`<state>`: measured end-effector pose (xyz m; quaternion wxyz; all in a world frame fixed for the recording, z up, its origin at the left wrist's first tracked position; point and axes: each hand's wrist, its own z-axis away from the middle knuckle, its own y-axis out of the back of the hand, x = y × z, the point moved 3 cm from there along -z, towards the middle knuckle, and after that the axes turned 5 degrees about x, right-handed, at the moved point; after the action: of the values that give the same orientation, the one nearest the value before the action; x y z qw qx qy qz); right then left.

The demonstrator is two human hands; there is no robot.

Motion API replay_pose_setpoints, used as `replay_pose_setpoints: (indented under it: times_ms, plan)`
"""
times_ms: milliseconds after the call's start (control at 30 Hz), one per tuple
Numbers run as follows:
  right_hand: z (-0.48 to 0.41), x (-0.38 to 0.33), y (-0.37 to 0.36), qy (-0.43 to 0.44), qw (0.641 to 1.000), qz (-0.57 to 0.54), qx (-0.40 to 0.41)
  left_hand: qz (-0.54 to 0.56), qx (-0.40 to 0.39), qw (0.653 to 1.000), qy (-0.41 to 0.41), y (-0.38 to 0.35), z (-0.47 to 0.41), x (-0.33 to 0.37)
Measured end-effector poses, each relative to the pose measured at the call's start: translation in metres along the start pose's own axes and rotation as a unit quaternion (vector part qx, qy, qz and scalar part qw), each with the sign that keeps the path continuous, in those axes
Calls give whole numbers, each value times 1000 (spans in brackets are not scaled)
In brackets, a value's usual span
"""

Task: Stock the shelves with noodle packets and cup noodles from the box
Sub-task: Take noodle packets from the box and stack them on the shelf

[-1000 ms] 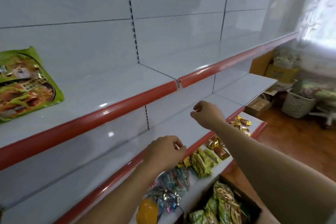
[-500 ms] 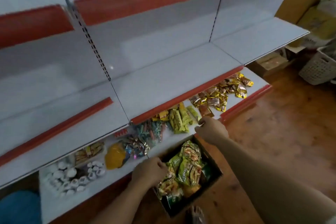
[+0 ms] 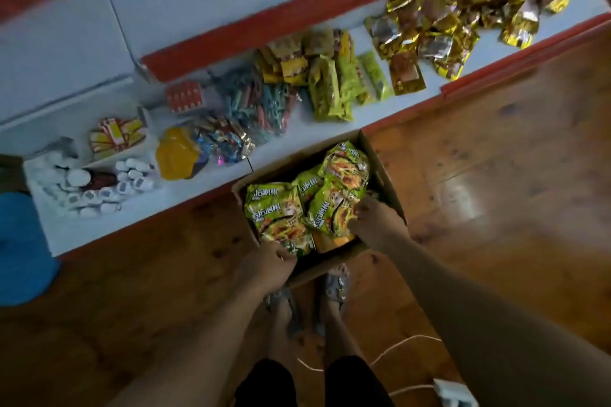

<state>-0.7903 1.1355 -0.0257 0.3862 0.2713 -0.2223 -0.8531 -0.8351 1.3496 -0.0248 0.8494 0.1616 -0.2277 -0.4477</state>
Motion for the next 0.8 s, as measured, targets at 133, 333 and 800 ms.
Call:
replay_pose_setpoints:
  times_ms: [133,333,800]
  plan:
    - [-46,19,-49,-12,999,-37,-13,61,11,998,33,-39,-61,-16]
    - [-103,39,-94,-12,998,-40,38,147,79,984,59,-72,-127,-40]
    - [-153,54,-131,-36,990,37,130,272,271,912,143,-63,-205,-79]
